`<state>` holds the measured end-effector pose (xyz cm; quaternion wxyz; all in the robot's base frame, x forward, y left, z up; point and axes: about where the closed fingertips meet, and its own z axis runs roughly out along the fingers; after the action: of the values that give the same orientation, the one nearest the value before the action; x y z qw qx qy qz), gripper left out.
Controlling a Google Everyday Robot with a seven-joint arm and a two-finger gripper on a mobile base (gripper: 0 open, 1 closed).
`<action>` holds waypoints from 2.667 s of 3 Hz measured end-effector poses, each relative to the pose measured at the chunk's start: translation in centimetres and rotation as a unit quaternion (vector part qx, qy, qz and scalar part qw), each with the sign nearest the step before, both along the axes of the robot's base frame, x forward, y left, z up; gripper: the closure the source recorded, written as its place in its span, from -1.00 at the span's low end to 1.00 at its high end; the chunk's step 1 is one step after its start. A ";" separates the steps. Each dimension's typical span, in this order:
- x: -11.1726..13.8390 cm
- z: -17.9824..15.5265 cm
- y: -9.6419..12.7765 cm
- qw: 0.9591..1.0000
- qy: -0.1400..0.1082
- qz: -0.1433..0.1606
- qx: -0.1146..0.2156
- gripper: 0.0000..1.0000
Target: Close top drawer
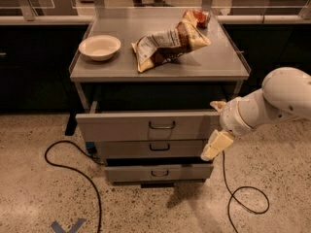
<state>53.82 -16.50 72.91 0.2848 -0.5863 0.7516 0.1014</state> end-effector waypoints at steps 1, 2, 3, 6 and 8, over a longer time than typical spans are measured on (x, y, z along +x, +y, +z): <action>1.5 -1.1 -0.1 1.000 0.005 0.004 0.016 -1.00; 4.5 -2.8 -0.3 0.999 0.007 -0.002 0.042 -1.00; 4.5 -2.8 -0.3 0.999 0.007 -0.002 0.042 -1.00; -2.7 0.1 -1.0 0.999 -0.042 -0.005 0.034 -1.00; -7.9 -14.6 -0.6 0.993 0.102 0.046 0.026 -1.00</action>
Offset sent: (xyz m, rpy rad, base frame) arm 0.0780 -0.0092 -0.0431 0.1373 0.0142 -0.0253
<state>45.89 -17.06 58.30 0.2166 -0.5995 0.7458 0.1935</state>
